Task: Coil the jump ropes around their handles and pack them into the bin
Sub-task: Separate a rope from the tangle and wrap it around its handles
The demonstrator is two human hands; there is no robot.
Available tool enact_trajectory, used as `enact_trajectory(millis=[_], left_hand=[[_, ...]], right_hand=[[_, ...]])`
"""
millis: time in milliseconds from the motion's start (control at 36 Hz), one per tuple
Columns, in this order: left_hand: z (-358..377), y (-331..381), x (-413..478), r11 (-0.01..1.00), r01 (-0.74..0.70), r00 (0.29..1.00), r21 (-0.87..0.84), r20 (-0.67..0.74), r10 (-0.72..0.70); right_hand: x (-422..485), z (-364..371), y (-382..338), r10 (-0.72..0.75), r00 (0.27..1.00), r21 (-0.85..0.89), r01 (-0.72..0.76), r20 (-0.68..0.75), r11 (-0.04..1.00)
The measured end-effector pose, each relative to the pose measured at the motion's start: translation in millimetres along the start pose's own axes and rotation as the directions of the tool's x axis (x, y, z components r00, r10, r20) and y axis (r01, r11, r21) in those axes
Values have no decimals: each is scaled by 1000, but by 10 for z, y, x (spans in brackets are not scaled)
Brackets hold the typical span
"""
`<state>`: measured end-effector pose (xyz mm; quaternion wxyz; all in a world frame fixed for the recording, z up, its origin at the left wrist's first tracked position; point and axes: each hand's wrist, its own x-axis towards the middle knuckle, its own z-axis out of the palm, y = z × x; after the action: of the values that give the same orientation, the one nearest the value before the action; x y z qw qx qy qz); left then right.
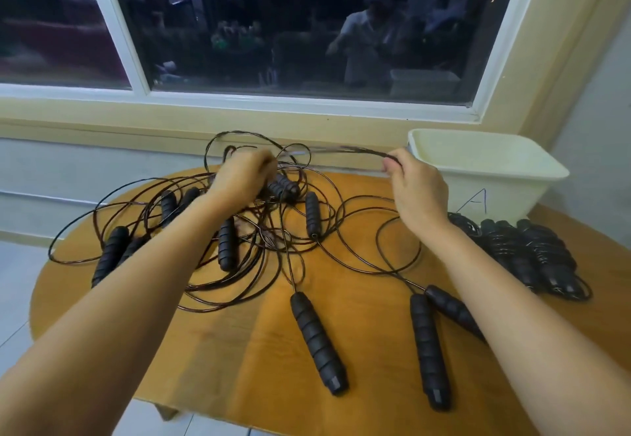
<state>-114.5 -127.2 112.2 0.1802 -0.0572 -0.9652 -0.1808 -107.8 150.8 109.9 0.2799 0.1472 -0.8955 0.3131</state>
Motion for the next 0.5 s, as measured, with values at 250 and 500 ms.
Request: enact_trajectory(millis=[250, 500], left_hand=[[-405, 472, 130, 981, -151, 988, -120, 1, 152], [81, 701, -81, 928, -362, 928, -93, 62, 368]], right_hand=[[-4, 65, 208, 163, 980, -225, -135, 111, 965], [-55, 17, -104, -323, 902, -367, 414, 285, 833]])
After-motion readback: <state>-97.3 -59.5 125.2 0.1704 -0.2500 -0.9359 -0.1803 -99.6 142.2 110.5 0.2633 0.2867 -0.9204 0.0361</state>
